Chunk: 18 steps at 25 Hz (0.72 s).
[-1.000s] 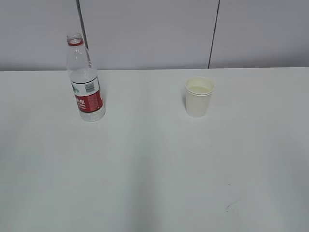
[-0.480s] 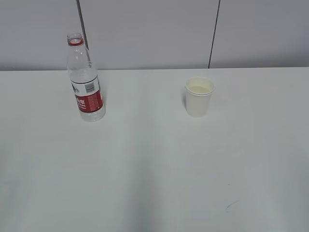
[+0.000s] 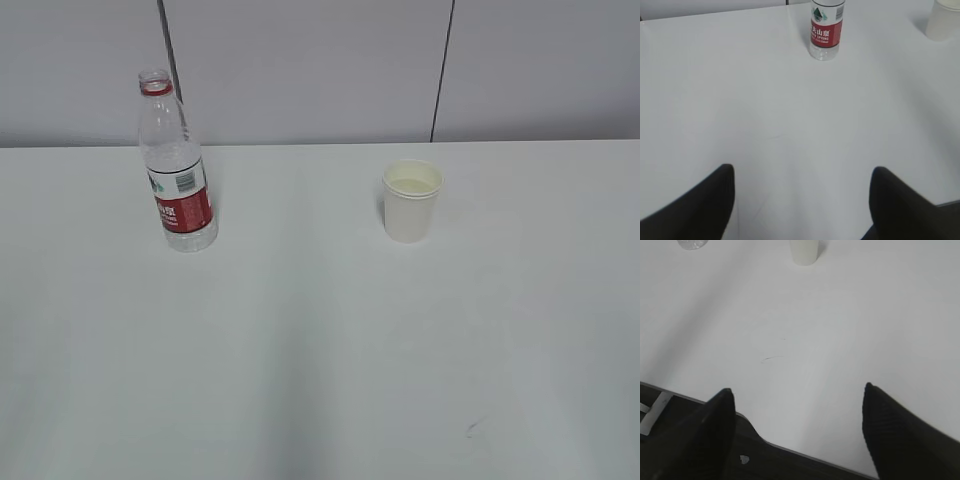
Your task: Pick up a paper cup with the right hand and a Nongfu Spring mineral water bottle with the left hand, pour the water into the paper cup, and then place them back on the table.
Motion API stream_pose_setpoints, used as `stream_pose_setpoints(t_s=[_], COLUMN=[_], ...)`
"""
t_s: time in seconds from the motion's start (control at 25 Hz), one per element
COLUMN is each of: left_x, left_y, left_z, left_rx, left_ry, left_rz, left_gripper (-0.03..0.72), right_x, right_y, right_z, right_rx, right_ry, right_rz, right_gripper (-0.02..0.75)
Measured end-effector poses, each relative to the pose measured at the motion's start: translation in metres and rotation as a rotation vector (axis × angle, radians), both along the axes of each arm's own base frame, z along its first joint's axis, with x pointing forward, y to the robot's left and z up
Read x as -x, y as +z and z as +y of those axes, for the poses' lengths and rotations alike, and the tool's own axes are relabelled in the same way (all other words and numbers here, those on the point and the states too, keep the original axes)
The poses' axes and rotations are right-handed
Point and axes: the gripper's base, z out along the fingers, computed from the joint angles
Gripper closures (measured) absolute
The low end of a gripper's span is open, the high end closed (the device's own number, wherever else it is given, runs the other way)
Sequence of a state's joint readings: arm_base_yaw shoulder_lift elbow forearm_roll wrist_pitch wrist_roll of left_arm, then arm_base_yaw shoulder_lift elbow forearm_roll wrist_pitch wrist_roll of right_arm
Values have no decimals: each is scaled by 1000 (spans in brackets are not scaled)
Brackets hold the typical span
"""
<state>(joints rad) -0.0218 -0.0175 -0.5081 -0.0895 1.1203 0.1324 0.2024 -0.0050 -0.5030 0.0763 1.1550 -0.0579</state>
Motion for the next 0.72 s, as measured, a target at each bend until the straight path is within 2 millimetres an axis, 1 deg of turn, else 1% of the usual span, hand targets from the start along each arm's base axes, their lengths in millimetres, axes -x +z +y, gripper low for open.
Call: stream_pose_setpoints(t_s=[0.32, 0.72], left_x=[0, 0], left_y=[0, 0], left_z=[0, 0], left_rx=[0, 3], left_ry=[0, -2], left_rz=[0, 0], left_gripper=[187, 188], right_x=[-1, -1], right_y=[0, 0], right_z=[-2, -2], right_rx=[29, 29], right_ry=[-70, -74], right_rz=[-5, -5], right_gripper=[150, 150])
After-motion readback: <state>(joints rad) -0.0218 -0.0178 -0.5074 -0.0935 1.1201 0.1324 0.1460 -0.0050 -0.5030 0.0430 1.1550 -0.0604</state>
